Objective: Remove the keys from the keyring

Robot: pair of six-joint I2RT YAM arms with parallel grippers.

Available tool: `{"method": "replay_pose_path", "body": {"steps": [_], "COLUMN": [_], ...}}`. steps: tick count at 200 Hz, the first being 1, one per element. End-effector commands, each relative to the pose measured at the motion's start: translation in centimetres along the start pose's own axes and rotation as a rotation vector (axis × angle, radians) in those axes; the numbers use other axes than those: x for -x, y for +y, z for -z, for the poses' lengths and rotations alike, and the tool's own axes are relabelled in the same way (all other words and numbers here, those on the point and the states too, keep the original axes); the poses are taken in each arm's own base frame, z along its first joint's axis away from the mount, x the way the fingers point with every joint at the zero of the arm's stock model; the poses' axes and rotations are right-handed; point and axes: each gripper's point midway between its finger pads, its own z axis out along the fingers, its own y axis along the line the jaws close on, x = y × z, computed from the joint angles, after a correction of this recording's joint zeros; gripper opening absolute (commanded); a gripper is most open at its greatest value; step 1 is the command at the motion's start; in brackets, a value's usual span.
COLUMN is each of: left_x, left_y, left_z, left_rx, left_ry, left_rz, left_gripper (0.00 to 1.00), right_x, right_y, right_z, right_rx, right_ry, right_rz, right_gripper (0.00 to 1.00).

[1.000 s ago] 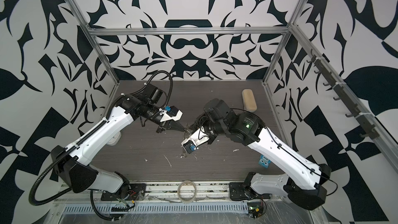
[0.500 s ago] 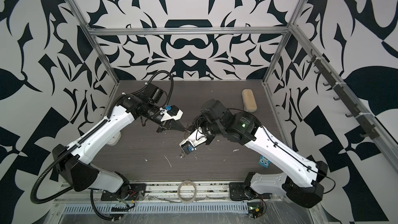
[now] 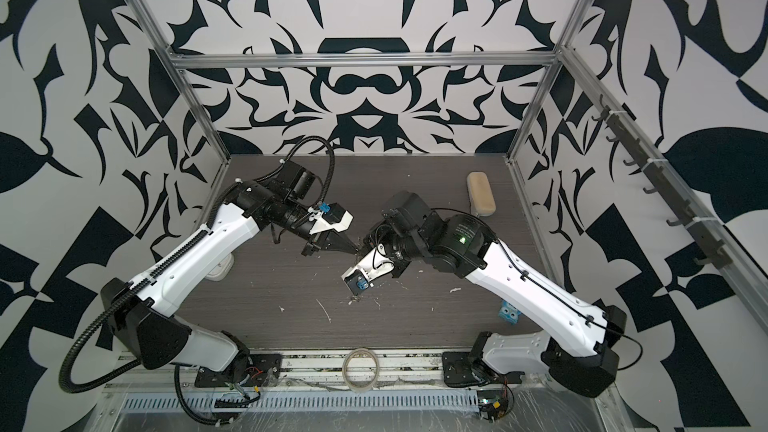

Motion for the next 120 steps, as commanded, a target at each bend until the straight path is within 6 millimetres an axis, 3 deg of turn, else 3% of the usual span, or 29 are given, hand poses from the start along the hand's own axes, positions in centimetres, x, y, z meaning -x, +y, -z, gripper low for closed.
{"method": "replay_pose_path", "body": {"steps": [1,103,120], "left_x": [1.1,1.1,1.1], "left_y": [-0.7,-0.6,-0.6], "left_z": [0.4,0.4,0.4], "left_rx": [-0.022,-0.019,-0.019], "left_ry": [-0.039,-0.040,-0.040], "left_rz": [-0.001,-0.002,0.000], "left_gripper": [0.00,0.00,0.00], "right_x": [0.3,-0.6,-0.3], "right_y": [-1.0,-0.5,-0.6], "right_z": [1.0,0.5,0.5], "right_rx": [-0.045,-0.031,-0.030], "right_ry": [0.002,0.053,0.046], "right_rz": [0.003,0.014,0.013], "right_gripper": [0.13,0.12,0.08]}}
